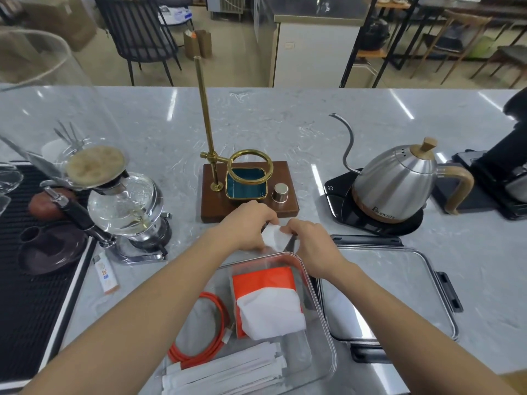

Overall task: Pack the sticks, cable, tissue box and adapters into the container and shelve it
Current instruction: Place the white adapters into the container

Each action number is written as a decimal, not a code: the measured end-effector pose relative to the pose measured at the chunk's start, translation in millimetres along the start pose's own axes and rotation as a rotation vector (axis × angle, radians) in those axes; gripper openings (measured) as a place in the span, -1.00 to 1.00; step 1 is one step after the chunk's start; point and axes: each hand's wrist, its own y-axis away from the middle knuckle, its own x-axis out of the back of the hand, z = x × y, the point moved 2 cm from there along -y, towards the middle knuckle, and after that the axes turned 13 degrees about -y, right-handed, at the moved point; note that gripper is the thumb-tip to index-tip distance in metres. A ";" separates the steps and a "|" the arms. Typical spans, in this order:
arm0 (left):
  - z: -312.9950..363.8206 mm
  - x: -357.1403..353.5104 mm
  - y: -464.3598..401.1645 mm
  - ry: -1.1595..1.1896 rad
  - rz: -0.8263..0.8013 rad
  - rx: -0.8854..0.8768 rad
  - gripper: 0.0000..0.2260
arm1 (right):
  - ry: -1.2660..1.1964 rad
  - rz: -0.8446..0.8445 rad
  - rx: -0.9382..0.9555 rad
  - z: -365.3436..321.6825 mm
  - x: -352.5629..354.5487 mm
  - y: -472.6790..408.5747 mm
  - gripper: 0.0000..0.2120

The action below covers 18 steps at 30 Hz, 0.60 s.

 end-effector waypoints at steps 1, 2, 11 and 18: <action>-0.1 1.0 -0.8 -0.012 0.000 0.003 -0.42 | 0.002 0.006 0.006 -0.5 0.0 -1.2 -0.55; 0.5 0.4 -1.0 -0.013 -0.004 0.006 -0.40 | -0.001 0.009 0.002 0.4 -0.6 -0.4 -0.56; 1.0 -1.8 0.0 0.017 0.012 0.009 -0.44 | -0.068 0.010 -0.028 -1.9 1.3 -1.3 -0.56; 0.4 -3.6 6.5 0.060 0.041 0.007 -0.51 | -0.100 0.002 -0.020 -4.1 3.4 0.0 -0.54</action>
